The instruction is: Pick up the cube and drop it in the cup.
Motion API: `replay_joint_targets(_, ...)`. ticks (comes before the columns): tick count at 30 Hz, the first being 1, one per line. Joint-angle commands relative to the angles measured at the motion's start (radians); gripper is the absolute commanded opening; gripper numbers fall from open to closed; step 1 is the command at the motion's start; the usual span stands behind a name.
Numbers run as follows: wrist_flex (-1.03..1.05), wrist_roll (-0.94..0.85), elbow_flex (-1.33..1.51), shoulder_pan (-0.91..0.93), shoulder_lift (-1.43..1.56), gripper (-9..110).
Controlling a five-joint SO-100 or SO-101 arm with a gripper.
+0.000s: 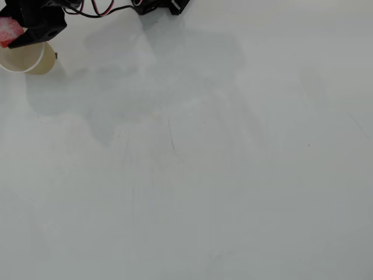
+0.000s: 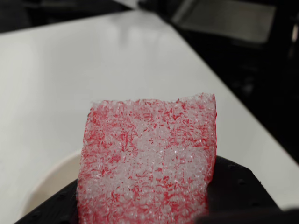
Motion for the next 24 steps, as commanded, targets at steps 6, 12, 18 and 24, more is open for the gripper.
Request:
replay_joint_targets(6,-0.043,0.006,-0.221,-0.015,-0.021,5)
replay_joint_targets(12,-0.043,0.008,-0.244,-0.018,-0.048,5)
replay_joint_targets(18,-0.04,0.008,-0.235,-0.032,-0.048,5)
replay_joint_targets(24,0.0,0.008,-0.225,-0.051,-0.048,5)
